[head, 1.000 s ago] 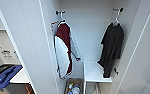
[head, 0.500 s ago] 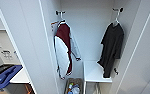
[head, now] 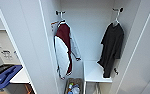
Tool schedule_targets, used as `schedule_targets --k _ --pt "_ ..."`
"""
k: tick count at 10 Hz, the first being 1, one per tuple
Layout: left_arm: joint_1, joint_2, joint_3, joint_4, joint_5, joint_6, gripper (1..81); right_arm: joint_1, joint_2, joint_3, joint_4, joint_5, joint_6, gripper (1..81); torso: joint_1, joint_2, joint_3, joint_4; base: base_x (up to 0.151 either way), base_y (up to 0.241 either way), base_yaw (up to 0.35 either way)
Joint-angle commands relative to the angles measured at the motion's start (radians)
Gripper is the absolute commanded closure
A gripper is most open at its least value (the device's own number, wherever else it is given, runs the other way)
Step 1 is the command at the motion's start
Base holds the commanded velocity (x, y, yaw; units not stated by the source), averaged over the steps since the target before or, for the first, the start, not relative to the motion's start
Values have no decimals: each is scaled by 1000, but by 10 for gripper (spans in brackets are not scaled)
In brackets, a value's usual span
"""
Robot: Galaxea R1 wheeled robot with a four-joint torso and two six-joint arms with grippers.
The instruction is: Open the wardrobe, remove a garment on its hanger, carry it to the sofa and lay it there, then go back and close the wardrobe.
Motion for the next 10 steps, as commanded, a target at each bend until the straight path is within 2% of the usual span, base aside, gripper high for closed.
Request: schedule_targets --k 1,7,10 --pt "-30 -1 1 7 54 -4 10 28 6 0 -3 -68 -9 10 0 0 0 0 0 0 0" --pt "-30 -1 3 8 54 -1 10 30 9 0 -3 -68 -16 10 0 0 0 0 0 0 0" --pt "-30 -1 4 8 54 1 10 30 9 0 -3 -68 -17 10 -2 -2 1 0 75 0 0"
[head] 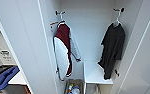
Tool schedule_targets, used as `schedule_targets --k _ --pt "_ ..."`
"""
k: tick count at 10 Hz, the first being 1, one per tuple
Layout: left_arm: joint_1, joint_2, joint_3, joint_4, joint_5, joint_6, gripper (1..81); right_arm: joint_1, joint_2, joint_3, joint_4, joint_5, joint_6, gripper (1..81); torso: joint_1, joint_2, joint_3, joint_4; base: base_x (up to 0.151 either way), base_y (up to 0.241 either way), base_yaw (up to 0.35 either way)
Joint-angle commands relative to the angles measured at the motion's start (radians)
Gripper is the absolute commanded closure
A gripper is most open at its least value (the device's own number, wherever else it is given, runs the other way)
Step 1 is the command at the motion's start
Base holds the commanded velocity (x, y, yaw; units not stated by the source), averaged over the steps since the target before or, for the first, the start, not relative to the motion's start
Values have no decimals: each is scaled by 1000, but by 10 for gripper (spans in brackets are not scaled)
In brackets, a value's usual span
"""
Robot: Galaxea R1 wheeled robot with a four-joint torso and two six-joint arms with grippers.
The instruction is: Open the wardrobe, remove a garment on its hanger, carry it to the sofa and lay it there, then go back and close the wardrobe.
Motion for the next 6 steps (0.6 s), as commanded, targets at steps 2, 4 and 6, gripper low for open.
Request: schedule_targets --k 2,4,6 --pt "-34 -1 3 7 52 -1 10 31 8 2 -4 -66 -4 10 0 0 0 0 80 0 0" --pt "-34 -1 3 7 52 -1 10 33 12 2 -21 -66 -1 10 0 0 0 0 80 0 0" --pt "-34 0 5 7 52 -1 10 33 12 2 -21 -66 -2 10 0 0 0 0 84 0 0"
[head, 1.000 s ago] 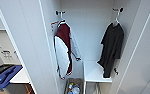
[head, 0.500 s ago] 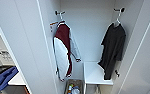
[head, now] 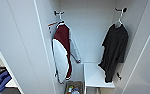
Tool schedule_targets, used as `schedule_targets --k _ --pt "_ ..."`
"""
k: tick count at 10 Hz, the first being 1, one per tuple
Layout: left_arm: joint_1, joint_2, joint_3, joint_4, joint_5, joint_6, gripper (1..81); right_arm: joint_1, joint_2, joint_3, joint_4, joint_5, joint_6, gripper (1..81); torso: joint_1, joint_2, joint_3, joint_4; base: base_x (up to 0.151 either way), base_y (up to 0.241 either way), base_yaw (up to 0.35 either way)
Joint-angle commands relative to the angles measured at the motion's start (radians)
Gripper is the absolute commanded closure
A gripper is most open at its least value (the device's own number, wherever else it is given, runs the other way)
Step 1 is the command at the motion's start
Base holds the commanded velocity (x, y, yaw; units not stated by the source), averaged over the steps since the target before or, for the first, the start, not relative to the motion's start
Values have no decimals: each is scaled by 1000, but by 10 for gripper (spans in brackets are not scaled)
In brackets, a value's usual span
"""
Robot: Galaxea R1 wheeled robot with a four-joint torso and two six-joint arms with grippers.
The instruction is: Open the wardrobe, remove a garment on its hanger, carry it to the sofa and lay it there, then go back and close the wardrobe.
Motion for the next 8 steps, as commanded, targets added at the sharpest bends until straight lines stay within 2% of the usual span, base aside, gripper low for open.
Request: schedule_targets --k 1,3,8 --pt "-30 0 4 7 54 -1 10 29 3 4 -10 -68 -2 10 0 0 0 0 87 0 0" --pt "-30 0 4 9 54 0 10 32 3 4 -11 -69 -2 10 0 0 0 0 87 -30 0" --pt "-30 0 4 7 54 0 10 34 4 4 -13 -69 -2 10 0 0 0 0 89 -85 0"
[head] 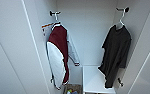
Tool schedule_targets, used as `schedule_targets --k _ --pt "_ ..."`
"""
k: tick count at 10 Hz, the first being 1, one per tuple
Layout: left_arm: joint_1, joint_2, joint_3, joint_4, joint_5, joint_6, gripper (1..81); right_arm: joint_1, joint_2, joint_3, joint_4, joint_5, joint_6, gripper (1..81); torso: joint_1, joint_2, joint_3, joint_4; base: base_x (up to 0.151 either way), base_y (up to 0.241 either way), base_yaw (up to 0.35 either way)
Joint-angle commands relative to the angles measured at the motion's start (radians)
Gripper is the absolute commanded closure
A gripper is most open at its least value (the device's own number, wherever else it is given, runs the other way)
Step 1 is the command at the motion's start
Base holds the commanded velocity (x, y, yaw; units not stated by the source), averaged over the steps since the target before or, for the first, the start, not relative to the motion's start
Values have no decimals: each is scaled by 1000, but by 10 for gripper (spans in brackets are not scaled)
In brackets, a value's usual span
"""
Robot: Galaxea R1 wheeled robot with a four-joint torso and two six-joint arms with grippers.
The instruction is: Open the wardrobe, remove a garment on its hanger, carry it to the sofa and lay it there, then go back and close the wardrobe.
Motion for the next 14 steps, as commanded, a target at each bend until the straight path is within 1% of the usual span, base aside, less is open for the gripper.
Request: schedule_targets --k 1,4,14 --pt "-29 -5 3 7 54 -1 10 29 4 4 -9 -68 -2 10 0 0 0 0 89 -85 0" --pt "-29 -5 3 7 54 -1 10 29 4 4 -8 -68 -2 10 0 0 0 0 90 -75 0" --pt "-26 -5 3 7 54 -1 10 33 4 -9 3 -66 6 10 0 0 0 0 90 0 0"
